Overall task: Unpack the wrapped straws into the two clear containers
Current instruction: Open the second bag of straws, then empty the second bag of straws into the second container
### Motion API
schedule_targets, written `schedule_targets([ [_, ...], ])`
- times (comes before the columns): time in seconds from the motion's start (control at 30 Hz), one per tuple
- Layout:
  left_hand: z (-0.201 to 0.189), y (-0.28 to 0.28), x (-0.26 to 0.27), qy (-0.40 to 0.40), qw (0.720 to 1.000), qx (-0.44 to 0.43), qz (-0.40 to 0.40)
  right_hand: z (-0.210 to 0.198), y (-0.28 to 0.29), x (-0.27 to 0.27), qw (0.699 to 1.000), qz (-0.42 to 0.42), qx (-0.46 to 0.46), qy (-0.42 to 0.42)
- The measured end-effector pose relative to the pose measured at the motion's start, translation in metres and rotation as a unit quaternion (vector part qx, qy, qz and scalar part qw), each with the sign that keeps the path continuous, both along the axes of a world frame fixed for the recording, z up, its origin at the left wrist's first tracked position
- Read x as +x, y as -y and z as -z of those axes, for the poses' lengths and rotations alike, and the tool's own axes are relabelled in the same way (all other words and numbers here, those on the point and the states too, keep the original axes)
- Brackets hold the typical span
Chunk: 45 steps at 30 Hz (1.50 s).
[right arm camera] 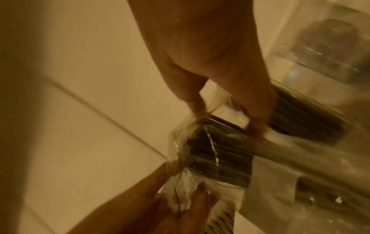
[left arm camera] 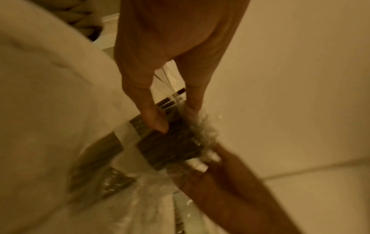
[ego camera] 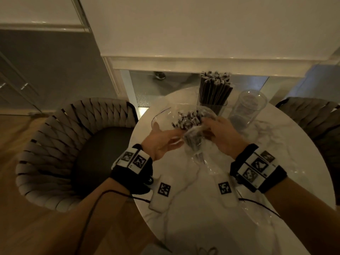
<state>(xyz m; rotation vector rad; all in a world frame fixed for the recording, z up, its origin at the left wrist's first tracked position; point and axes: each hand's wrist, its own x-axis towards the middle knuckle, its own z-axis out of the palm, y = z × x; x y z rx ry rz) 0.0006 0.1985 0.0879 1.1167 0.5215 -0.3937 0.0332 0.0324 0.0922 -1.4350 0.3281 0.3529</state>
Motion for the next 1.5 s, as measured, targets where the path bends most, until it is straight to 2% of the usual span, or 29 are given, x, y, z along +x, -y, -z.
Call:
schedule_targets([
  [0.07,0.001,0.006,-0.003,0.009,0.999,0.023,0.027,0.000,0.001,-0.006,0.987,-0.136,-0.084,-0.005],
  [0.17,0.003,0.007,-0.002,0.035,0.999,0.017,0.015,-0.005,0.007,-0.002,0.971,-0.236,-0.047,0.008],
  [0.23,0.005,0.000,-0.001,0.047,0.999,-0.014,-0.009,-0.013,0.015,0.001,0.977,-0.215,0.001,0.018],
  [0.33,0.008,-0.005,-0.001,0.058,0.998,-0.007,-0.003,-0.014,0.025,0.000,0.988,-0.144,-0.008,0.049],
  [0.5,0.021,0.000,-0.003,0.092,0.981,0.162,0.052,0.007,0.020,-0.002,0.996,-0.054,-0.040,0.059],
  [0.6,0.023,-0.006,-0.001,0.064,0.977,0.177,0.105,0.010,0.014,-0.003,0.997,-0.030,-0.051,0.057],
  [0.67,0.015,-0.012,0.001,0.091,0.963,0.213,0.141,0.009,0.014,-0.002,0.996,-0.020,-0.050,0.073],
  [0.77,0.007,-0.022,0.003,0.131,0.944,0.266,0.146,0.015,0.019,0.004,0.992,0.000,-0.080,0.100],
  [0.87,0.015,-0.020,0.004,0.120,0.937,0.287,0.157,0.030,0.030,0.007,0.988,0.046,-0.137,0.063],
  [0.93,0.026,-0.016,0.005,0.108,0.924,0.319,0.180,0.038,0.038,0.003,0.989,0.051,-0.134,0.015],
  [1.07,0.042,-0.011,0.006,0.132,0.917,0.332,0.179,0.047,0.049,-0.010,0.986,-0.030,-0.157,-0.043],
  [1.23,0.034,0.000,-0.002,0.178,0.921,0.314,0.148,0.039,0.071,-0.008,0.984,-0.149,-0.101,-0.008],
  [1.3,0.022,0.010,-0.005,0.195,0.926,0.301,0.115,0.025,0.087,-0.010,0.977,-0.182,-0.100,0.043],
  [1.4,-0.010,0.028,-0.006,0.234,0.938,0.241,0.083,-0.009,0.115,-0.011,0.981,-0.130,-0.012,0.143],
  [1.5,-0.048,0.057,0.000,0.277,0.947,0.153,0.065,-0.043,0.142,-0.015,0.959,-0.129,0.129,0.218],
])
